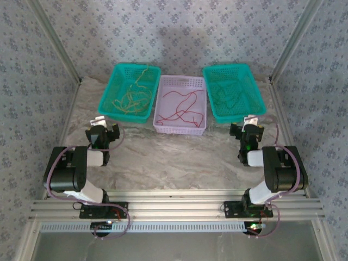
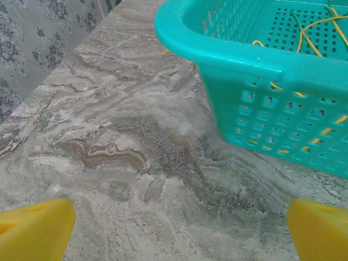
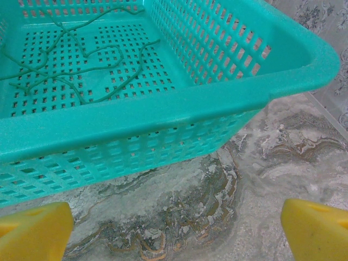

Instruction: Untangle the cables

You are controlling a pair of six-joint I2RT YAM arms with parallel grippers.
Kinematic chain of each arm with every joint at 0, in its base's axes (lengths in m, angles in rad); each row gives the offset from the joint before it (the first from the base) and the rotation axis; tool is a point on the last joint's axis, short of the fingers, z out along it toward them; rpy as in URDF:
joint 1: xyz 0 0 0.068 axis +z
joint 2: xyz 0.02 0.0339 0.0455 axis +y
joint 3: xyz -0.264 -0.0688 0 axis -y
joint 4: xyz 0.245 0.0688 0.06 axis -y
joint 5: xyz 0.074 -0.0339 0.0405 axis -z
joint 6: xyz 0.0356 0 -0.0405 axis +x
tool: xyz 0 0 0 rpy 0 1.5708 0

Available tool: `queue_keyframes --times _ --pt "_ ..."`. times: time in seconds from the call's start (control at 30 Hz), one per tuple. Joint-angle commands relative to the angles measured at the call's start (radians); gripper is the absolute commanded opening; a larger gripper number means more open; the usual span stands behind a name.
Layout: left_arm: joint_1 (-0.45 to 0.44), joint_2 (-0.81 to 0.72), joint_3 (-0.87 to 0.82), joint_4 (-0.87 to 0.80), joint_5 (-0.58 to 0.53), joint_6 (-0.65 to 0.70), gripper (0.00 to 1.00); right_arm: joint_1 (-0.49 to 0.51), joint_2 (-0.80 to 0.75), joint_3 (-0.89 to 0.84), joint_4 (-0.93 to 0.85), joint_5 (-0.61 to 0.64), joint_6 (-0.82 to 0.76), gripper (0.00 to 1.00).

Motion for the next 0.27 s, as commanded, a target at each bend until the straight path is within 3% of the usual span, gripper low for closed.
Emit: queue_keyframes --times 0.0,0.23 --pt "-0.005 -0.003 0.021 0.038 -0.009 0.010 1.00 0.001 -0.002 0.005 0.015 0.004 -0.011 1.00" --pt "-0.003 -0.003 0.022 0.036 -0.001 0.009 1.00 0.001 -0.001 0.005 0.015 0.005 -0.011 1.00"
